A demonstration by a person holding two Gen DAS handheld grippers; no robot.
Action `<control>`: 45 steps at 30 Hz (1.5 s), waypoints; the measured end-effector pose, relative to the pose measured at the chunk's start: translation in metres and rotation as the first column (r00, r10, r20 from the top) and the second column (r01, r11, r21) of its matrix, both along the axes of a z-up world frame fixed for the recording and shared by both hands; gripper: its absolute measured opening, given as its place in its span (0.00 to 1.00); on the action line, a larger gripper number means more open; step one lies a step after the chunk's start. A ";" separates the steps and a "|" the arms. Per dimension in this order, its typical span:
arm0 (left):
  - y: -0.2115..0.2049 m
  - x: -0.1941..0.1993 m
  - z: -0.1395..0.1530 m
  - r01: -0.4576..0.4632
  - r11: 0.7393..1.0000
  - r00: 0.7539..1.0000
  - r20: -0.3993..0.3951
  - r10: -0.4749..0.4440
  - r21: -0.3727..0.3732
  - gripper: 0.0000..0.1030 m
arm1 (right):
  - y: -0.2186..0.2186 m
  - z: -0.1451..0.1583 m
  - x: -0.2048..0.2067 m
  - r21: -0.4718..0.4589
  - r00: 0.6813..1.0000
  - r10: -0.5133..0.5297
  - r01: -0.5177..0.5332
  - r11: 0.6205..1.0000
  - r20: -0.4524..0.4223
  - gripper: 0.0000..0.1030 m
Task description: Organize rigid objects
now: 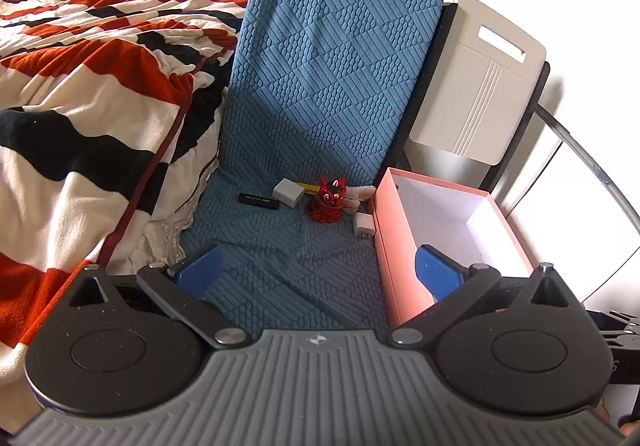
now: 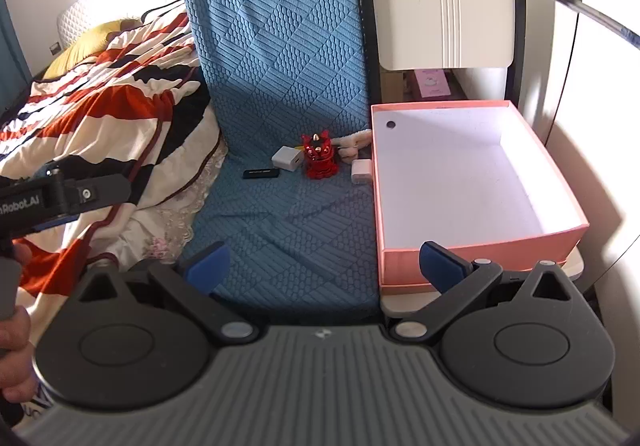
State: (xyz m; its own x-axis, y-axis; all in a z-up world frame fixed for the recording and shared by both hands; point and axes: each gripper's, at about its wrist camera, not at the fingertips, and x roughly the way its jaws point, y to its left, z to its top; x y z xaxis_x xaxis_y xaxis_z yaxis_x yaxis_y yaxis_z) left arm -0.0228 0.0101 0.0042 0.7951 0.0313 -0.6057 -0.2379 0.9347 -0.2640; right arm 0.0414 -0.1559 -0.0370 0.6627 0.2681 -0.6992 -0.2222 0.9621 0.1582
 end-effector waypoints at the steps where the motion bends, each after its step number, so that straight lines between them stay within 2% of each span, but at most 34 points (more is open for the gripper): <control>1: 0.000 0.000 0.000 -0.004 1.000 1.000 -0.002 0.004 0.003 1.00 | 0.000 0.000 0.001 -0.001 1.000 0.002 -0.002 1.000 -0.002 1.00; 9: 0.002 -0.001 0.004 -0.010 1.000 1.000 0.015 0.011 -0.021 1.00 | -0.001 -0.008 0.004 -0.014 1.000 -0.002 0.002 1.000 -0.021 1.00; 28: -0.003 -0.003 0.001 -0.009 1.000 1.000 0.009 0.009 0.001 1.00 | 0.002 -0.005 0.000 -0.035 1.000 0.022 -0.022 0.999 -0.001 1.00; 45: -0.028 -0.012 0.001 -0.041 0.998 0.999 0.012 0.040 0.041 1.00 | -0.018 -0.013 -0.002 -0.016 1.000 0.031 -0.031 0.999 0.003 1.00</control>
